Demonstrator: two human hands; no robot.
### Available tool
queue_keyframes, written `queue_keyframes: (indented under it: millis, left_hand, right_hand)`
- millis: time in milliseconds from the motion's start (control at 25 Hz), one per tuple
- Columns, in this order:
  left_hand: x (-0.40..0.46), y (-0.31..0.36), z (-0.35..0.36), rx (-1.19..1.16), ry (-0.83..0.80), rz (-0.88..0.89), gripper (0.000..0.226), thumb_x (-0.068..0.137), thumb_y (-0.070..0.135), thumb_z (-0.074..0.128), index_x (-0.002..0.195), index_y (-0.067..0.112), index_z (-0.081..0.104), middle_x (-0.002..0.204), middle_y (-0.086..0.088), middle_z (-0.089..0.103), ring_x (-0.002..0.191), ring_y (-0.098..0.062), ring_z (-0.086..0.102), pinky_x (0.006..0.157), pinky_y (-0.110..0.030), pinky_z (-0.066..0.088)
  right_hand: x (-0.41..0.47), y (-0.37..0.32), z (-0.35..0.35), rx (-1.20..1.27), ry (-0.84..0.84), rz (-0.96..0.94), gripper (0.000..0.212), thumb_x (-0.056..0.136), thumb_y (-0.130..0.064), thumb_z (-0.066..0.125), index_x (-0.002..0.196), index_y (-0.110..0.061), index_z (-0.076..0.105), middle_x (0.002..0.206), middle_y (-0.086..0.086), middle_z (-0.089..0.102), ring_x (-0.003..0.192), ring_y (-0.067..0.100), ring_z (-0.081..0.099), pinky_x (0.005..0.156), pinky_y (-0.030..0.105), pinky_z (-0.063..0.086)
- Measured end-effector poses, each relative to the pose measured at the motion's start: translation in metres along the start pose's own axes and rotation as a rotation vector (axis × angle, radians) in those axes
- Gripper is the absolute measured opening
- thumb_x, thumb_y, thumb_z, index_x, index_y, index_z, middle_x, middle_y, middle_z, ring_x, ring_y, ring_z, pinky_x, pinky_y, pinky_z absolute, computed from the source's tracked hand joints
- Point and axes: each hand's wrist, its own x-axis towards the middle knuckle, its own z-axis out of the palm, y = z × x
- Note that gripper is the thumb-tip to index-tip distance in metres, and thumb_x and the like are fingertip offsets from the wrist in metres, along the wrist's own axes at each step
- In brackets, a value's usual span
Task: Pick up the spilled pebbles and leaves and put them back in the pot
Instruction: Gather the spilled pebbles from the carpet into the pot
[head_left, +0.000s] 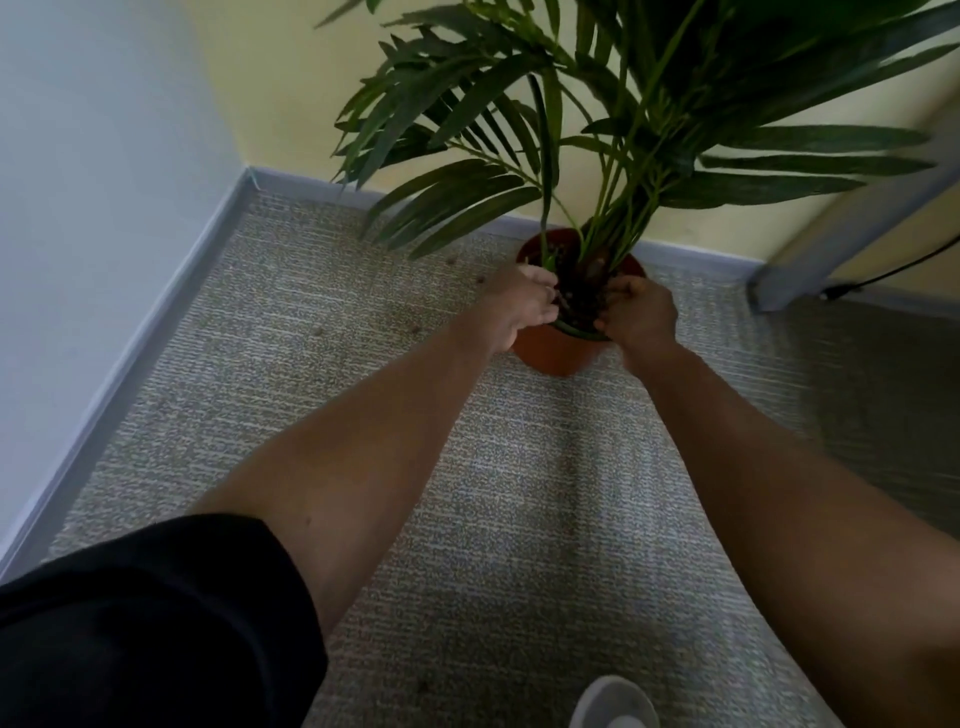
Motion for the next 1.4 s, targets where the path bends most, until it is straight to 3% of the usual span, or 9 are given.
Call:
queue_keyframes:
  millis: [120,200,360,480,680,800,920,1200,1400]
  left_hand:
    - [-0.023,-0.010,-0.025,0.110,0.045,0.088,0.021,0.094,0.002,0.055,0.113,0.007,0.064,0.106,-0.010,0.070,0.085,-0.018,0.069,0.069,-0.024,0.059]
    - [-0.043,-0.031,-0.047,0.265,0.074,0.113,0.015,0.093,0.003,0.056,0.104,0.007,0.066,0.093,-0.008,0.070,0.071,-0.014,0.066,0.058,-0.023,0.056]
    - [-0.088,-0.100,-0.102,0.655,-0.015,0.105,0.008,0.087,0.005,0.063,0.092,0.009,0.067,0.071,0.005,0.064,0.054,-0.004,0.058,0.051,-0.019,0.047]
    - [-0.122,-0.148,-0.134,0.979,-0.093,0.156,0.009,0.081,0.006,0.067,0.087,0.012,0.070,0.077,0.006,0.068,0.068,-0.005,0.061,0.069,-0.020,0.043]
    - [-0.159,-0.193,-0.168,1.393,-0.228,0.201,0.024,0.085,0.009,0.056,0.109,0.009,0.059,0.106,-0.012,0.062,0.098,-0.030,0.060,0.084,-0.034,0.045]
    - [-0.168,-0.197,-0.180,1.492,-0.233,0.242,0.029,0.086,0.012,0.054,0.115,0.009,0.051,0.109,-0.015,0.059,0.101,-0.033,0.060,0.084,-0.039,0.046]
    - [-0.169,-0.194,-0.186,1.543,-0.169,0.157,0.039,0.085,0.015,0.059,0.121,0.010,0.045,0.113,-0.015,0.060,0.104,-0.033,0.061,0.084,-0.041,0.049]
    - [-0.156,-0.191,-0.194,1.520,-0.147,0.024,0.048,0.086,0.014,0.056,0.130,0.009,0.038,0.113,-0.020,0.064,0.105,-0.036,0.062,0.084,-0.041,0.049]
    - [-0.147,-0.192,-0.186,1.541,-0.097,0.039,0.030,0.097,0.015,0.042,0.126,0.008,0.045,0.120,-0.019,0.062,0.111,-0.034,0.060,0.093,-0.042,0.046]
  right_hand:
    - [-0.018,0.001,0.003,-0.115,0.013,-0.122,0.026,0.083,0.003,0.052,0.097,-0.011,0.068,0.101,0.012,0.071,0.091,0.031,0.071,0.074,0.047,0.061]
    - [-0.048,0.014,0.008,-0.244,0.009,-0.308,0.018,0.086,-0.005,0.055,0.090,-0.013,0.069,0.094,0.007,0.073,0.085,0.023,0.069,0.074,0.034,0.057]
    - [-0.132,0.065,0.029,-0.446,-0.433,-0.609,0.013,0.089,-0.004,0.058,0.086,-0.010,0.069,0.087,0.002,0.071,0.078,0.013,0.064,0.072,0.023,0.047]
    - [-0.184,0.095,0.036,-0.515,-0.739,-0.621,0.014,0.089,-0.007,0.056,0.085,-0.013,0.068,0.083,-0.002,0.071,0.073,0.010,0.064,0.068,0.021,0.049]
    - [-0.246,0.123,0.044,-0.644,-1.098,-0.715,0.005,0.081,-0.011,0.066,0.086,-0.013,0.067,0.083,0.000,0.069,0.074,0.008,0.059,0.068,0.021,0.042]
    - [-0.267,0.133,0.046,-0.688,-1.246,-0.768,0.013,0.080,-0.017,0.073,0.088,-0.010,0.066,0.087,0.004,0.065,0.079,0.012,0.056,0.070,0.023,0.039]
    - [-0.280,0.143,0.046,-0.758,-1.403,-0.859,0.033,0.084,-0.038,0.074,0.089,-0.006,0.066,0.093,0.010,0.064,0.089,0.024,0.059,0.079,0.031,0.044]
    - [-0.290,0.165,0.049,-0.981,-1.449,-0.995,0.014,0.087,-0.022,0.059,0.099,-0.014,0.060,0.107,0.012,0.058,0.098,0.032,0.059,0.081,0.041,0.050]
    - [-0.284,0.155,0.077,-0.972,-1.411,-0.935,0.014,0.088,-0.019,0.058,0.094,-0.008,0.063,0.103,0.017,0.065,0.095,0.033,0.062,0.084,0.039,0.050]
